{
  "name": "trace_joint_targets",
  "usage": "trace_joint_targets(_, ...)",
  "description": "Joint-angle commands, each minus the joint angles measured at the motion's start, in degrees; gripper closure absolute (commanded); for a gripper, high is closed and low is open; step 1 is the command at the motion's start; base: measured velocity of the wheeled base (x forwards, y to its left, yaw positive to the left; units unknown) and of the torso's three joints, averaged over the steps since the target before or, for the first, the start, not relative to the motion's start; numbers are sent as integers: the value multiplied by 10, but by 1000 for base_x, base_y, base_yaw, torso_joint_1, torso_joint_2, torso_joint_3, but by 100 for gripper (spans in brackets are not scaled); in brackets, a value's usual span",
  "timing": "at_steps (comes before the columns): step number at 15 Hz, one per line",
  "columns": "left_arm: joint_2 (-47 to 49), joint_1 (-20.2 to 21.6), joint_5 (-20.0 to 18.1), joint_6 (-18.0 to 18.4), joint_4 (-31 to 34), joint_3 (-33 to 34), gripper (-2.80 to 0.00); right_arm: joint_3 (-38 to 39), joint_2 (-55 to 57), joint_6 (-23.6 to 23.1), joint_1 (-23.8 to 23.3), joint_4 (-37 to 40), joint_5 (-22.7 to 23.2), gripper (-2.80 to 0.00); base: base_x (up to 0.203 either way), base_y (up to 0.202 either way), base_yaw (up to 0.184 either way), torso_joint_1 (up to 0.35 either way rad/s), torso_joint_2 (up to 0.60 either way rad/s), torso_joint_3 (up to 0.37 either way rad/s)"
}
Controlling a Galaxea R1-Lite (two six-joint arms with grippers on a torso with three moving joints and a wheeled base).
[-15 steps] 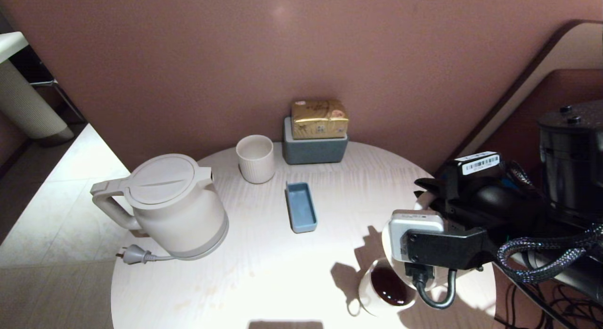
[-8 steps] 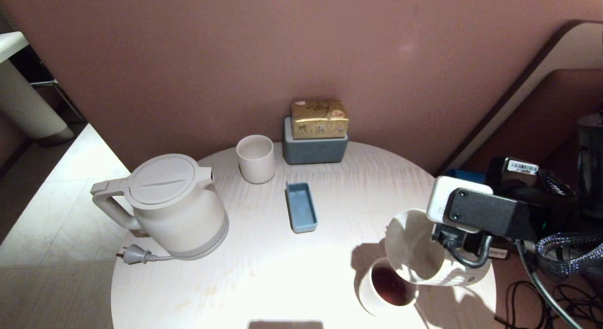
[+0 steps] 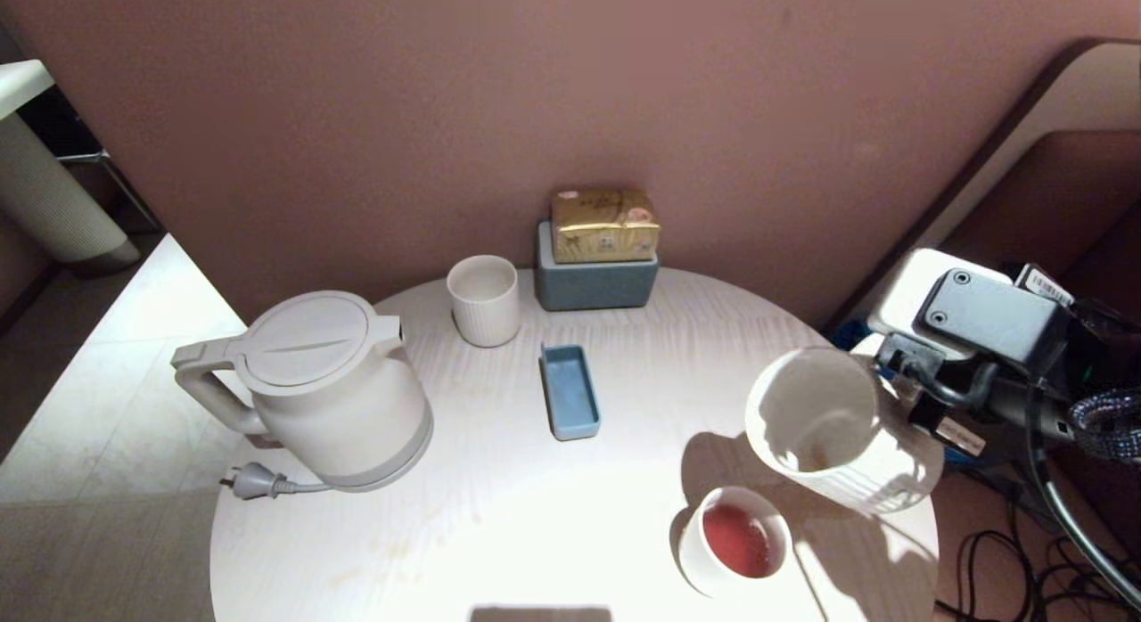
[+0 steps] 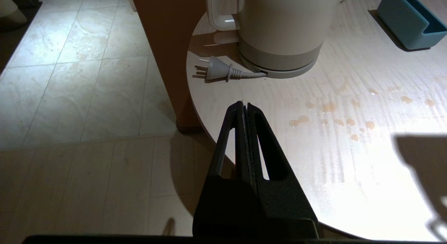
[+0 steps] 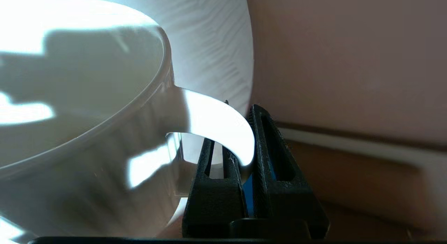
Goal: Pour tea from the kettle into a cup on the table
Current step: Put the cup down on the table
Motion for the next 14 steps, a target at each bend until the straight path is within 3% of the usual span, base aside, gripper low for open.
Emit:
trace_joint_targets(1, 0, 0, 0, 0, -1, 0, 0, -7, 0, 53, -27, 3, 16, 0, 0, 0, 0, 0, 0, 0)
trace_joint_targets(4, 0, 0, 0, 0, -1, 0, 0, -4, -1, 106, -104, 2, 96, 0, 0, 0, 0, 0, 0, 0)
trace_joint_targets(8, 0, 0, 0, 0, -1, 0, 0, -8, 34, 276, -139, -38, 128, 0, 0, 0, 0, 0, 0, 0)
trace_joint_targets(12, 0, 0, 0, 0, -1, 0, 0, 23, 95, 382, -145, -221, 121, 0, 0, 0, 0, 0, 0, 0)
trace_joint_targets(14, 0, 0, 0, 0, -1, 0, 0, 48, 108, 430, -154, -257, 90, 0, 0, 0, 0, 0, 0, 0)
